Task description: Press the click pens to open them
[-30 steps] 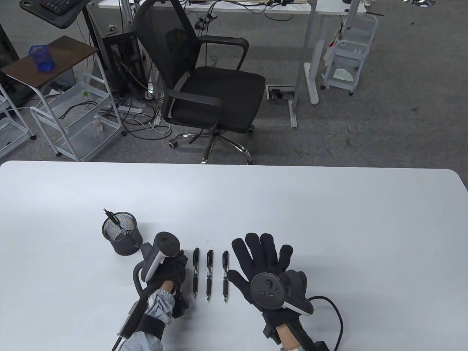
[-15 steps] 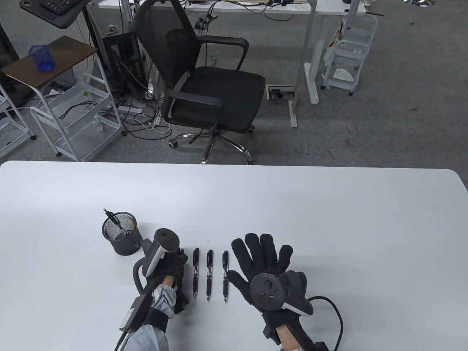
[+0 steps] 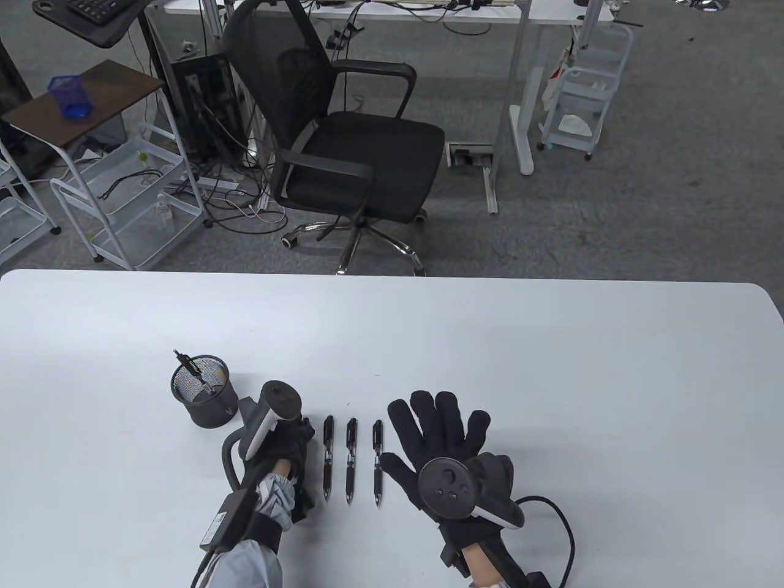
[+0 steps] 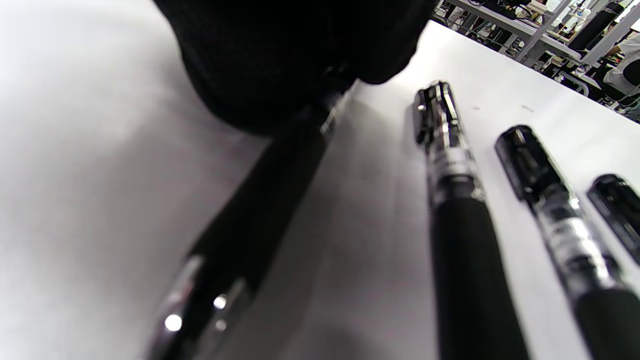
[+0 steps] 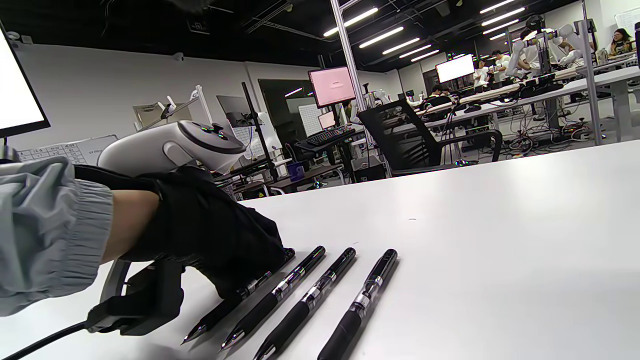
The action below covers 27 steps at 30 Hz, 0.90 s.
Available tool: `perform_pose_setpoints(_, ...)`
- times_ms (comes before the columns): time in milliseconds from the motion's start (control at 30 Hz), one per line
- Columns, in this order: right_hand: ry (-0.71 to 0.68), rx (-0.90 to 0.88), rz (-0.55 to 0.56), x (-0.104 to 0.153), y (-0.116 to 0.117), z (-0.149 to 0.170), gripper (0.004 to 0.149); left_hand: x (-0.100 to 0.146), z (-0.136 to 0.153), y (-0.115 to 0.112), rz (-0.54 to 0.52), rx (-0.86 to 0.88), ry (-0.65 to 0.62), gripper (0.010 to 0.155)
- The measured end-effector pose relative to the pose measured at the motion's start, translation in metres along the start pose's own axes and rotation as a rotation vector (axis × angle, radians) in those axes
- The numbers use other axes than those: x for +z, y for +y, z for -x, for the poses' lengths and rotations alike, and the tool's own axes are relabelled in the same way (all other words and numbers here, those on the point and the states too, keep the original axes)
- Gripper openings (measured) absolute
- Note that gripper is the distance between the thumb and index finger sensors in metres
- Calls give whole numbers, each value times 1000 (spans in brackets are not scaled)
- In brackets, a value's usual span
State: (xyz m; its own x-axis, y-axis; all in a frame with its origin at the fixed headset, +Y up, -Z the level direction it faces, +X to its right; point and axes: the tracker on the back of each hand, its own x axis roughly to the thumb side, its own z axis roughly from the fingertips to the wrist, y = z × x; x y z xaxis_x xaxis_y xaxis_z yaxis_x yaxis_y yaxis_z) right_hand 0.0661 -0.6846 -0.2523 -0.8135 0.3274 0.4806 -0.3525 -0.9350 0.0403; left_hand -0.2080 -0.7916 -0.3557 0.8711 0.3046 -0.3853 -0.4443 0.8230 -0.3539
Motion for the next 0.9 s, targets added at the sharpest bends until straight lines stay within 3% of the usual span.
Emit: perform_pose_setpoints(900,-3,-10,16,0,-4,0,71,-1,8,-1,27,44,12,55)
